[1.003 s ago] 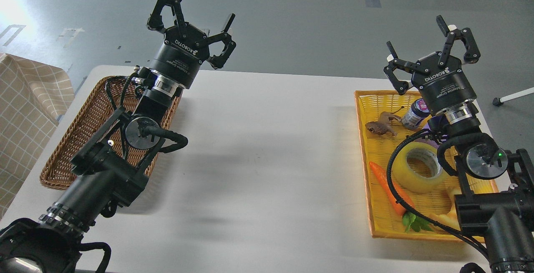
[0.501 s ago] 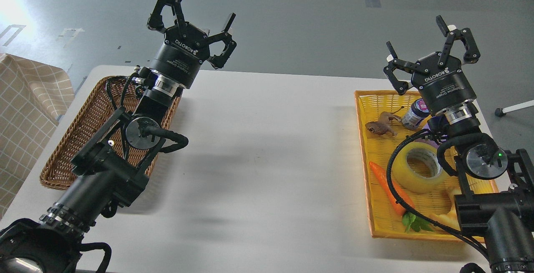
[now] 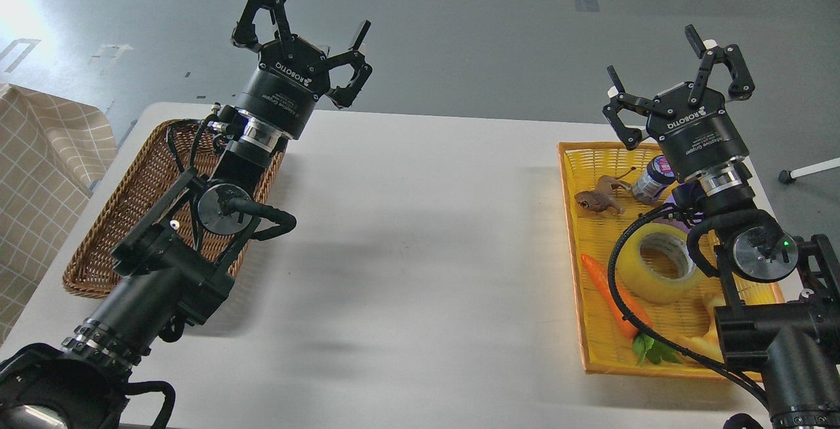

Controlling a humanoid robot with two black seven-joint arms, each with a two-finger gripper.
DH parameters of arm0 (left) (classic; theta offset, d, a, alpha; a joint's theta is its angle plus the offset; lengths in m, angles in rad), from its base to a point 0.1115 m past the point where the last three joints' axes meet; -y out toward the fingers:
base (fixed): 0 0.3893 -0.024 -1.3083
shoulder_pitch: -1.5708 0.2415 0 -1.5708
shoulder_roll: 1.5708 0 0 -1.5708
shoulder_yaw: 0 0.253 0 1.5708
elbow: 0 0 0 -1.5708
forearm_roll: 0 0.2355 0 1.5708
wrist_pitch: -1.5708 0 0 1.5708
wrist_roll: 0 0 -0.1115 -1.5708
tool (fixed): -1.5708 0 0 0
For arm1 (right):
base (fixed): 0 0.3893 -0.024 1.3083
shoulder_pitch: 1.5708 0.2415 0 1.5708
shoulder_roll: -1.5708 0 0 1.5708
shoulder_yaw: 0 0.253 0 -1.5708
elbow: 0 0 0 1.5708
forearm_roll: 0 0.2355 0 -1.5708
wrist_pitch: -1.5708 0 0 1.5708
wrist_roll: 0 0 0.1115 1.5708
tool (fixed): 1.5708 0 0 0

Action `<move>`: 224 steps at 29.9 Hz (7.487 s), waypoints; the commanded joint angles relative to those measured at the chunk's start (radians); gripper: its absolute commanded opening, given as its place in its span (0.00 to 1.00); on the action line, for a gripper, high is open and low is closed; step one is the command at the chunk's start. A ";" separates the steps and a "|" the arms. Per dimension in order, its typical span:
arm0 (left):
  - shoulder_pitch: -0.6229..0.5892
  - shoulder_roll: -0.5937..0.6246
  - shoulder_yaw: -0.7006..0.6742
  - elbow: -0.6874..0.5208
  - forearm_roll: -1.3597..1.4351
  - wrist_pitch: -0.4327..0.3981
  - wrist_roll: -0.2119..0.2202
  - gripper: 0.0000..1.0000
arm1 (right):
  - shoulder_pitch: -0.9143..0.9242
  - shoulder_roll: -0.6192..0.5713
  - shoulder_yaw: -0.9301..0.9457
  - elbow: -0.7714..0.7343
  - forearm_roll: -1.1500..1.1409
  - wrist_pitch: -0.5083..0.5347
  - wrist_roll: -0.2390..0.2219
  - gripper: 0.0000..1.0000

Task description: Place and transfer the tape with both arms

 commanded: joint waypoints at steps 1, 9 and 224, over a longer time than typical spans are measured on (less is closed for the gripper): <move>0.000 0.000 0.000 0.000 0.000 0.000 0.000 0.98 | 0.000 0.000 0.000 0.000 0.000 0.000 0.000 1.00; 0.000 0.002 -0.002 0.000 -0.002 0.000 0.000 0.98 | 0.000 0.000 0.000 0.000 0.000 0.000 0.000 1.00; -0.002 0.002 -0.044 0.008 -0.002 0.000 -0.015 0.98 | 0.357 -0.655 -0.865 0.359 -1.393 0.000 -0.040 0.00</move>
